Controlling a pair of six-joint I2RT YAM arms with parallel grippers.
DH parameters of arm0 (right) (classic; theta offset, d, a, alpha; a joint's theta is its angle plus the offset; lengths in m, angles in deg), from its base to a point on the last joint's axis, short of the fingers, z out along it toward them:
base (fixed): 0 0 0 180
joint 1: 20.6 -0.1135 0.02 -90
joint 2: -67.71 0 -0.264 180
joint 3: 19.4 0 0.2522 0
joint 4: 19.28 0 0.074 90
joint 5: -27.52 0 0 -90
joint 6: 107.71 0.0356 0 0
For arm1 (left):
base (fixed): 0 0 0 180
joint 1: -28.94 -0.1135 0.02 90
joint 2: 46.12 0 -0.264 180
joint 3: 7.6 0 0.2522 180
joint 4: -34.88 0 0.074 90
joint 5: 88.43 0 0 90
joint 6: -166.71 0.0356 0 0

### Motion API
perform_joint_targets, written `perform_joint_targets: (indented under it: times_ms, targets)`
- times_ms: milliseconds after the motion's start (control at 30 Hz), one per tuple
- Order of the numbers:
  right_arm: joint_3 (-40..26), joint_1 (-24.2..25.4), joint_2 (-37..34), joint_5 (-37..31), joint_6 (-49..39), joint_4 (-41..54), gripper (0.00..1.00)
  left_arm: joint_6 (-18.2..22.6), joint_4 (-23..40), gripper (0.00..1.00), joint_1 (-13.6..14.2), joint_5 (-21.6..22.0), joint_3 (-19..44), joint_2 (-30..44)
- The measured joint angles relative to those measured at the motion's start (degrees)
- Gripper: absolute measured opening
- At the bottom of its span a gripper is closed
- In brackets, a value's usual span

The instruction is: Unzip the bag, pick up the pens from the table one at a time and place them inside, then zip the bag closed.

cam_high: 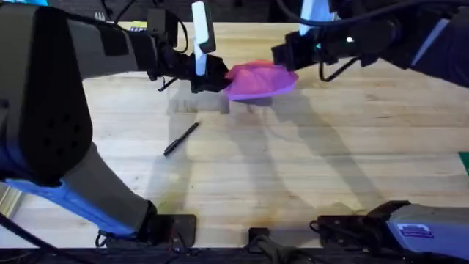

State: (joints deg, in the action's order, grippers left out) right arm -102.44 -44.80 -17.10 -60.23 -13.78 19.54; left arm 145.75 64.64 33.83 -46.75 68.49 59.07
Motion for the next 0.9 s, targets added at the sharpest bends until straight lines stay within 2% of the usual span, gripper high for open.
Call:
perform_joint_targets:
  times_ms: [100,133,367,833,867,900]
  targets:
    - [-0.15,-2.34,-0.02,-0.34,0.80,-2.70,0.032,0.00,0.04,0.042,-0.07,0.84,0.00,0.00]
    - [-0.34,-4.63,-0.25,-0.74,1.52,-4.32,0.032,0.00,0.06,0.042,-0.17,1.58,0.00,0.00]
    - [-0.79,-8.63,-1.37,-0.98,2.08,-7.35,0.032,0.00,0.08,0.042,-0.33,2.97,0.00,-0.01]
    - [-0.85,-8.88,-1.44,-0.68,2.55,-7.43,0.038,0.00,0.06,0.042,-0.33,3.13,0.00,-0.01]
    - [-0.87,-7.60,-1.22,0.56,3.02,-7.22,0.378,0.00,-0.16,0.042,-0.31,2.91,0.00,-0.01]
    - [-0.87,-7.01,-0.94,0.88,3.12,-6.66,0.530,0.00,-0.18,0.042,-0.27,2.62,0.00,-0.01]
